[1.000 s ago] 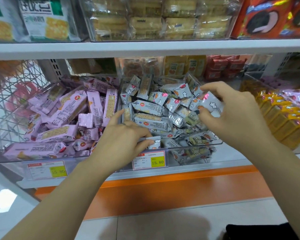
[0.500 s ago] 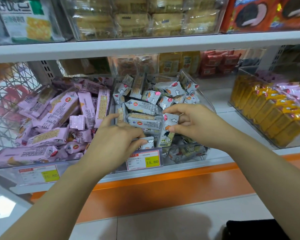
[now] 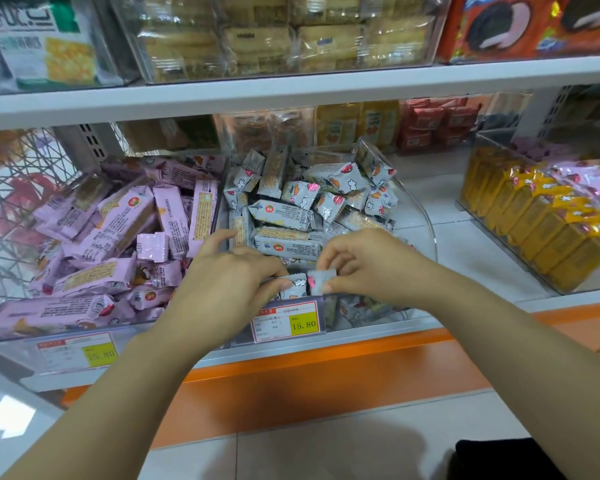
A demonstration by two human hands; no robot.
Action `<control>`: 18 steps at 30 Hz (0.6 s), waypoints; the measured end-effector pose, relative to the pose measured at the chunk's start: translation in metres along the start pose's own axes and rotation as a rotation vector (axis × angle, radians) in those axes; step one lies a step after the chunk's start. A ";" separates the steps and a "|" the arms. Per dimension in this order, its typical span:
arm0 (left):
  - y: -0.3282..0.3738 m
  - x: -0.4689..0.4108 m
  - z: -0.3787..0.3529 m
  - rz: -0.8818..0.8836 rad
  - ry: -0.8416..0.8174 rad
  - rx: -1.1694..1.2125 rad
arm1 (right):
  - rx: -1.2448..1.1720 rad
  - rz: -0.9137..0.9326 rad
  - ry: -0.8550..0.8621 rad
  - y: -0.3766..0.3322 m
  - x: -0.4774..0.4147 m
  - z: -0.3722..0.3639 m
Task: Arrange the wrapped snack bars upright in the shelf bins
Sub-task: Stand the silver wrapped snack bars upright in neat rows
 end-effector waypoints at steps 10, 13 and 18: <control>0.009 -0.011 -0.005 0.154 -0.146 0.257 | 0.043 0.016 -0.136 -0.005 0.013 -0.009; 0.018 -0.016 -0.019 0.182 -0.283 0.239 | 0.006 0.041 0.061 -0.004 0.025 0.027; 0.019 -0.016 -0.023 0.221 -0.342 0.264 | 0.348 0.009 0.299 0.025 0.053 0.081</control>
Point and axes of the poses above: each hand's wrist, its own x-axis away from the middle knuckle, its own z-axis out of the back of the hand, y = z × x, the point moved 8 cm from there along -x, towards the middle knuckle, and after that the axes turned 2 degrees about x, right-handed, at the moved point
